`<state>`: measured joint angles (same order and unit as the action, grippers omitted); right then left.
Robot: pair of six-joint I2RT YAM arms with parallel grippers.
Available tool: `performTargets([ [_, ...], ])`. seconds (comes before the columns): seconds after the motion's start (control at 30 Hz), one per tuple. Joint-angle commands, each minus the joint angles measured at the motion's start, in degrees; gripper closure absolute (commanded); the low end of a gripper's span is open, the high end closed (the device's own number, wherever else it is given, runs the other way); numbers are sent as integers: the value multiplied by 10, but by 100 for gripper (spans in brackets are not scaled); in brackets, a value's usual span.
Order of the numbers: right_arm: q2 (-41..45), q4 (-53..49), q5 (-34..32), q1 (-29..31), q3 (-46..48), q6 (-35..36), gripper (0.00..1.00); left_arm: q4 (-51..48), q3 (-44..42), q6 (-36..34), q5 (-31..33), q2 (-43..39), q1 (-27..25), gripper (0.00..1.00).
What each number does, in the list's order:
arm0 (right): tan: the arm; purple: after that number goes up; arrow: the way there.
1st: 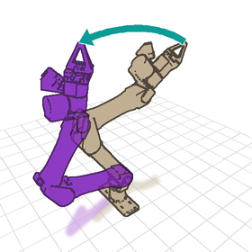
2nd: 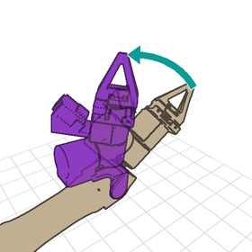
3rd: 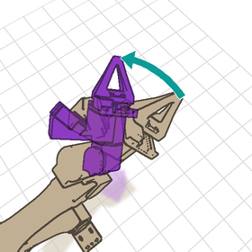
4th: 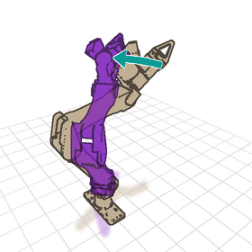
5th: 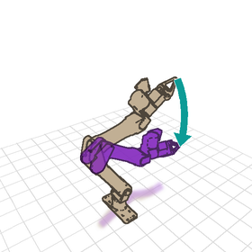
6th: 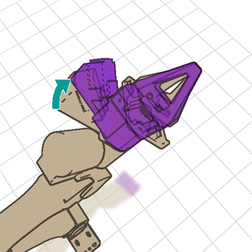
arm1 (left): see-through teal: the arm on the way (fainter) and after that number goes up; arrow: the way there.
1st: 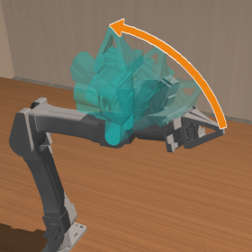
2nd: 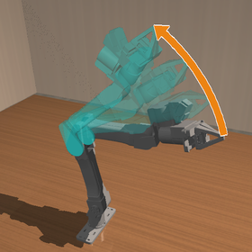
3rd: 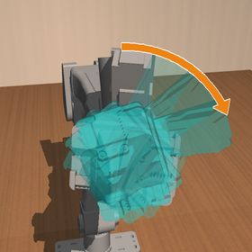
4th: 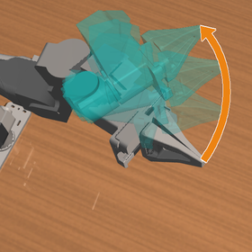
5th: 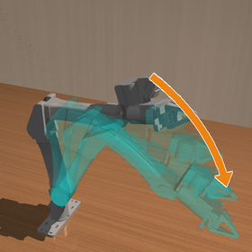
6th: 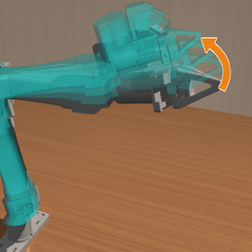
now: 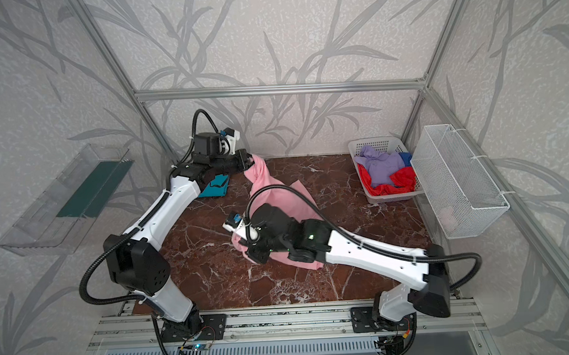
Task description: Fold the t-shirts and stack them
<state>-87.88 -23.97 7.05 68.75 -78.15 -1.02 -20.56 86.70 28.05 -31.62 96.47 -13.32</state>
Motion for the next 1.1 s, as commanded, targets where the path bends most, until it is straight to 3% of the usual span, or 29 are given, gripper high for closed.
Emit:
performTargets([
  [0.0,-39,105,110,11,18,-68,95,44,-93,-26,9,-45,30,100],
  [0.03,-60,124,119,12,23,-79,87,54,-125,-22,10,-52,41,100],
  [0.13,-111,135,141,11,18,-93,47,75,-187,-9,4,-61,69,100],
  [0.17,-119,129,145,8,13,-92,40,75,-196,-8,6,-61,74,100],
  [0.2,-119,123,147,4,9,-89,37,68,-200,-11,14,-60,75,97],
  [0.3,-94,115,150,-41,9,-88,30,34,-190,-18,36,-49,76,74],
  [0.4,-61,112,151,-146,19,-121,28,-4,-174,-17,54,-39,75,53],
  [0.47,-49,89,140,-210,22,-143,30,-53,-162,-19,83,-37,76,45],
  [0.57,-19,11,48,-253,33,-124,30,-119,-161,-26,157,-65,74,37],
  [0.63,9,-46,-29,-264,56,-119,25,-169,-167,-26,242,-107,75,26],
  [0.73,57,-102,-86,-280,113,-155,18,-234,-178,-26,321,-180,74,18],
  [0.87,114,-168,-135,-292,191,-208,12,-318,-219,-6,360,-279,47,23],
  [0.97,144,-193,-123,-308,251,-248,12,-382,-278,43,375,-357,-4,38],
  [1.03,160,-189,-100,-320,291,-266,13,-413,-332,104,373,-410,-48,57],
  [1.07,163,-186,-92,-324,305,-270,13,-419,-358,134,367,-431,-66,61],
])
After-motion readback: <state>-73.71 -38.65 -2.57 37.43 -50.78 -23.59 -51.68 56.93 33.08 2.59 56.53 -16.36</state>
